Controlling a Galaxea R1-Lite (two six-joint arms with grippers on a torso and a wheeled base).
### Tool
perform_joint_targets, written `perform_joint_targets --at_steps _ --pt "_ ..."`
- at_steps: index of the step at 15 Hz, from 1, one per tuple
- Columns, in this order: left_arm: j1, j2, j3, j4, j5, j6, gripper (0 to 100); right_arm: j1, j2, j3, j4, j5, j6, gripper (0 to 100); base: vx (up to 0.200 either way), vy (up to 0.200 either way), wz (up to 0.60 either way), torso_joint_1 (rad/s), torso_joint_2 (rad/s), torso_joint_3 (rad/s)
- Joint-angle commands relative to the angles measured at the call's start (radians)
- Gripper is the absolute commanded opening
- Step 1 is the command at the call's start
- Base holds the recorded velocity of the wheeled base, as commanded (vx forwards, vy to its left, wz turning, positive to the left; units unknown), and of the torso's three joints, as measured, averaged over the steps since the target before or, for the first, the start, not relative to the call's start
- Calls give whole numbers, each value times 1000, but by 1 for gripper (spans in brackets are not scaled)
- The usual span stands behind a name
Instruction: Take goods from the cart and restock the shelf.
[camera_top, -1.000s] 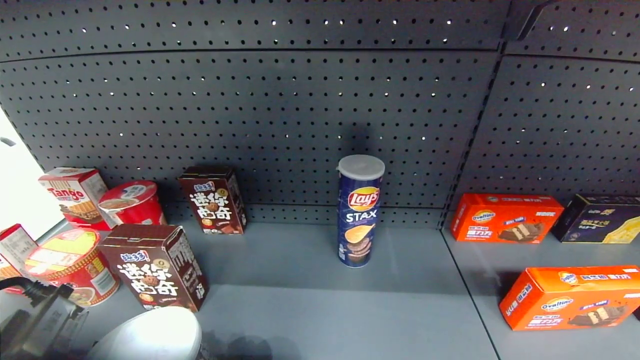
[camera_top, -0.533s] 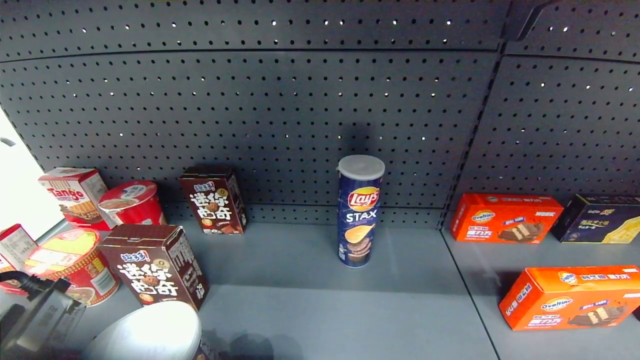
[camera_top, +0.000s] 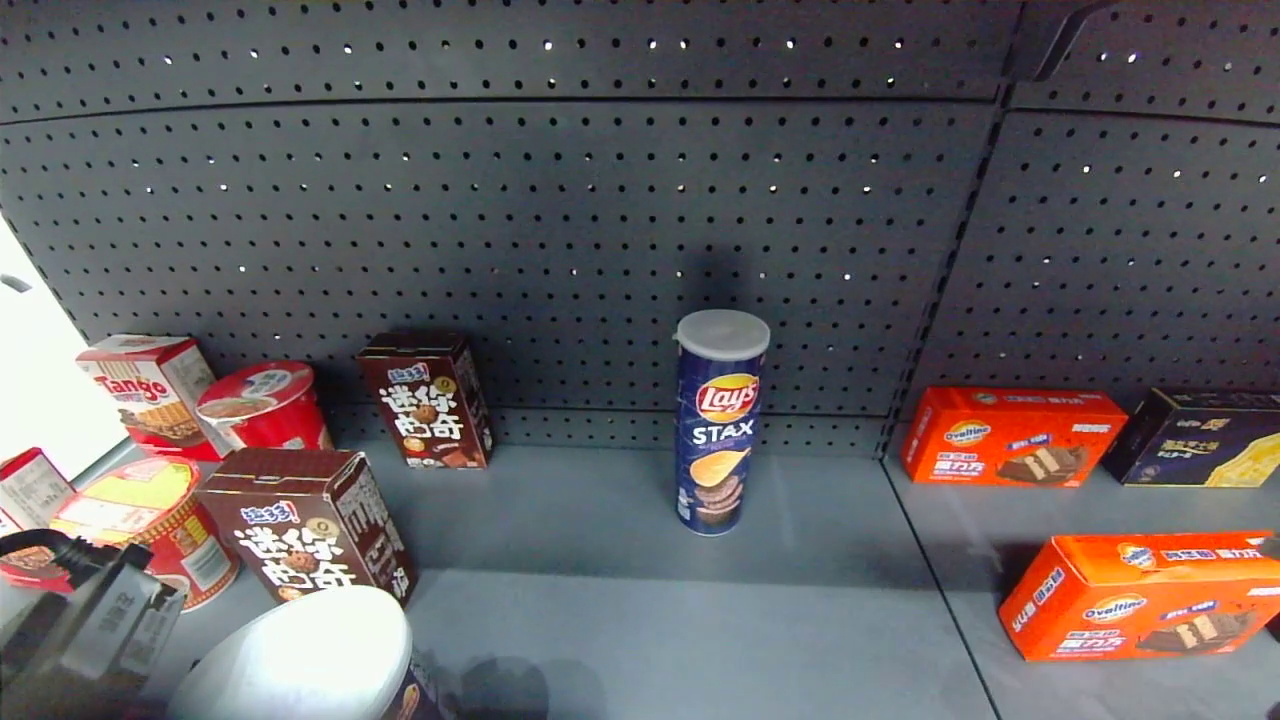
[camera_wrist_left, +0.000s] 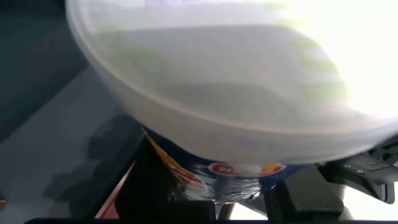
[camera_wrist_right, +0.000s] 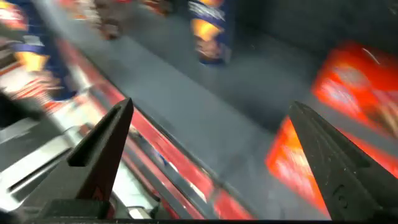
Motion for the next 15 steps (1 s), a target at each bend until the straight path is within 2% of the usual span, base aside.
perform_joint_targets --at_steps 1,8,11,13,15 --pt "-2 25 -7 -2 -1 0 0 31 278 -56 -119 64 -67 100 0 0 0 0 0 0" --pt "-1 28 -27 -2 -1 -1 0 19 626 -298 -153 145 -121 100 0 0 0 0 0 0" --pt "1 42 -53 -2 -4 -6 0 10 766 -317 -268 144 -170 100 0 0 0 0 0 0" --pt "-1 53 -76 -3 -5 -23 0 -3 821 -330 -321 197 -186 100 0 0 0 0 0 0" --pt "-4 58 -89 -8 -7 -23 0 -10 867 -367 -341 225 -201 100 0 0 0 0 0 0"
